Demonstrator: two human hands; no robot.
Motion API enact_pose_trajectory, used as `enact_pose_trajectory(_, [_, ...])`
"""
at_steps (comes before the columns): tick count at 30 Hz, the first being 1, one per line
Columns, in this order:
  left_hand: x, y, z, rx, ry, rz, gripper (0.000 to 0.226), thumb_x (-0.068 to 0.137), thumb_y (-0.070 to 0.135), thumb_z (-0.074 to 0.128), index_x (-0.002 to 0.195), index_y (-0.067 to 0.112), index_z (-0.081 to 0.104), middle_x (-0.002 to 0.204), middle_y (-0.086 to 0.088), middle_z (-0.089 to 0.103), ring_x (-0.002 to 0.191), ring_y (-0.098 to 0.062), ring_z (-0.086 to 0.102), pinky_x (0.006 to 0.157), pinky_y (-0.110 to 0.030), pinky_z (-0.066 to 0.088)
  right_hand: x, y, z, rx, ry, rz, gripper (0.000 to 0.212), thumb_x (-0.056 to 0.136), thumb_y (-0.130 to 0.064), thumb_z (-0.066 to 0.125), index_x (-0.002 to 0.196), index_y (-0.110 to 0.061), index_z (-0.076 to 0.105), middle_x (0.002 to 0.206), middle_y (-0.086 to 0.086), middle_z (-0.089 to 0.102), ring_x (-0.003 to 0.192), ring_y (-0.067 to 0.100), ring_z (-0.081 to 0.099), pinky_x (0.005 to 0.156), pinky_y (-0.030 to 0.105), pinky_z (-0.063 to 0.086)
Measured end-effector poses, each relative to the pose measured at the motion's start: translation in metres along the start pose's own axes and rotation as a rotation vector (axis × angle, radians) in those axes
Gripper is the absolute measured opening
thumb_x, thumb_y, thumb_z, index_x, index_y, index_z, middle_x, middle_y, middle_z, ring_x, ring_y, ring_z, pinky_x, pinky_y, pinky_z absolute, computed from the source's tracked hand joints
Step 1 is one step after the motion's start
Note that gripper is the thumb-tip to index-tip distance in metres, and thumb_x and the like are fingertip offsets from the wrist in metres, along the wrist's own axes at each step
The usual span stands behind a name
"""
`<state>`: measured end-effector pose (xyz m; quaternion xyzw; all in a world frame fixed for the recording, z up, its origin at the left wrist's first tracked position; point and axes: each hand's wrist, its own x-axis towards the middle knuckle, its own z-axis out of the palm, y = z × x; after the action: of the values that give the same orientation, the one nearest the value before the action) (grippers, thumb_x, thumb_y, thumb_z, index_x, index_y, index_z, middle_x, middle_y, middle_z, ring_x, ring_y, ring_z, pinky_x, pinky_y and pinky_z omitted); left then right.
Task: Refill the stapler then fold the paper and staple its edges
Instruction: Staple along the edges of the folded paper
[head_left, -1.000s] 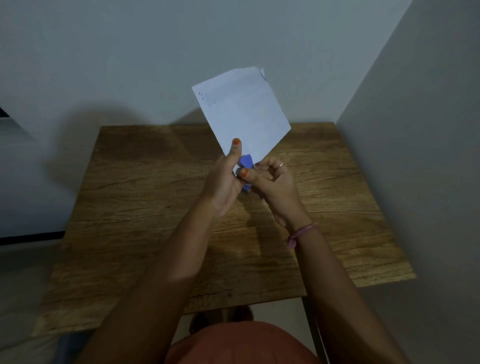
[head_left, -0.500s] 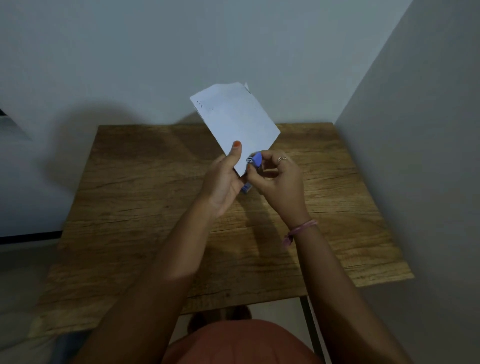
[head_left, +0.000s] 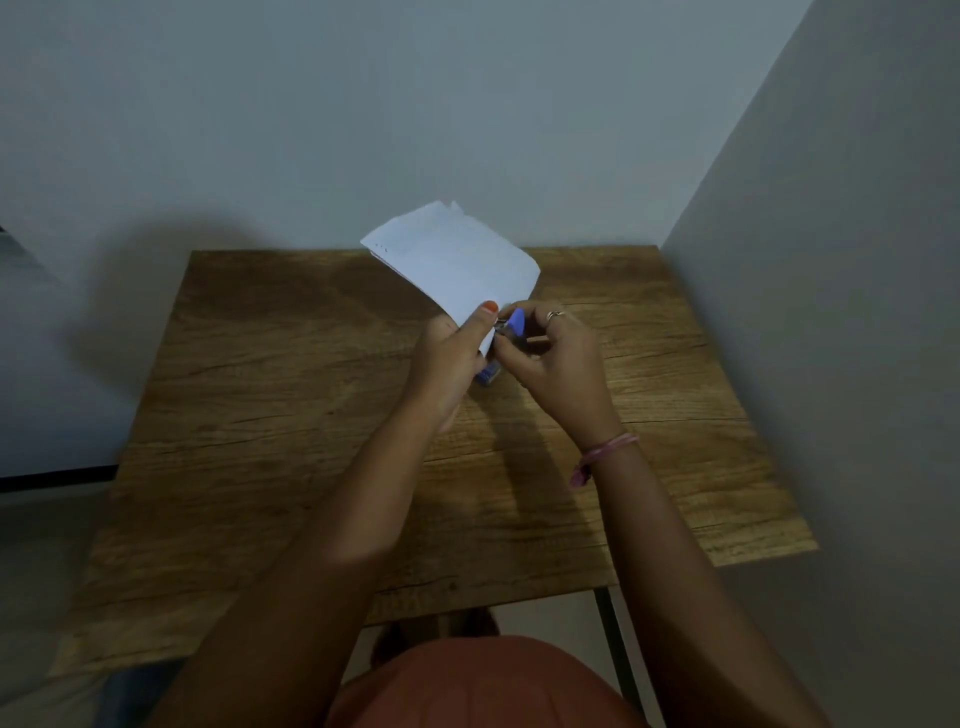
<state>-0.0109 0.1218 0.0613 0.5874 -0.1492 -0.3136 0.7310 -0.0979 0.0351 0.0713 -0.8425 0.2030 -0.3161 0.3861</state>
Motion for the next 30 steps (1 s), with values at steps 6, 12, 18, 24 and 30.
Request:
enact_pose_trajectory(6, [0.0,-0.005,-0.003,-0.094,-0.001,-0.02,0.01,0.096,0.021,0.057,0.097,0.025,0.066,0.107,0.0,0.07,0.108,-0.02,0.066,0.094,-0.043,0.054,-0.001,0.002,-0.014,0.0,-0.16,-0.032,0.023,0.084,-0.013,0.071,0.107,-0.007,0.069,0.096,0.004,0.066,0.092,0.014,0.063,0.076,0.034,0.058])
enact_pose_trajectory(12, [-0.001,-0.004,-0.004,-0.225,-0.05,-0.041,0.014,0.097,0.014,0.055,0.105,0.018,0.066,0.108,-0.001,0.073,0.104,-0.017,0.069,0.083,-0.035,0.057,-0.004,0.0,-0.009,0.028,-0.06,-0.073,0.017,0.081,-0.01,0.072,0.098,-0.008,0.07,0.086,-0.002,0.066,0.083,0.01,0.062,0.073,0.035,0.056])
enact_pose_trajectory(18, [-0.004,-0.003,0.0,-0.282,-0.068,-0.059,0.017,0.097,0.012,0.054,0.11,0.012,0.064,0.115,-0.01,0.07,0.107,-0.022,0.068,0.083,-0.036,0.058,-0.004,0.001,-0.005,0.052,-0.007,-0.062,0.015,0.079,-0.012,0.074,0.093,-0.011,0.068,0.082,0.002,0.065,0.076,0.013,0.061,0.066,0.034,0.054])
enact_pose_trajectory(24, [-0.005,-0.001,-0.002,-0.312,-0.074,-0.052,0.018,0.097,0.009,0.053,0.113,0.01,0.062,0.114,-0.011,0.07,0.105,-0.023,0.069,0.085,-0.038,0.058,-0.004,0.003,-0.006,0.093,-0.059,-0.025,0.018,0.082,-0.013,0.073,0.098,-0.01,0.067,0.088,0.003,0.064,0.082,0.013,0.06,0.068,0.033,0.056])
enact_pose_trajectory(30, [-0.004,0.001,-0.005,-0.381,-0.053,-0.083,0.018,0.096,0.009,0.054,0.113,0.007,0.061,0.117,-0.015,0.067,0.108,-0.029,0.066,0.088,-0.041,0.057,-0.01,0.008,-0.01,0.474,-0.213,0.307,0.03,0.082,-0.027,0.074,0.102,-0.009,0.061,0.093,0.004,0.063,0.082,0.013,0.061,0.074,0.029,0.055])
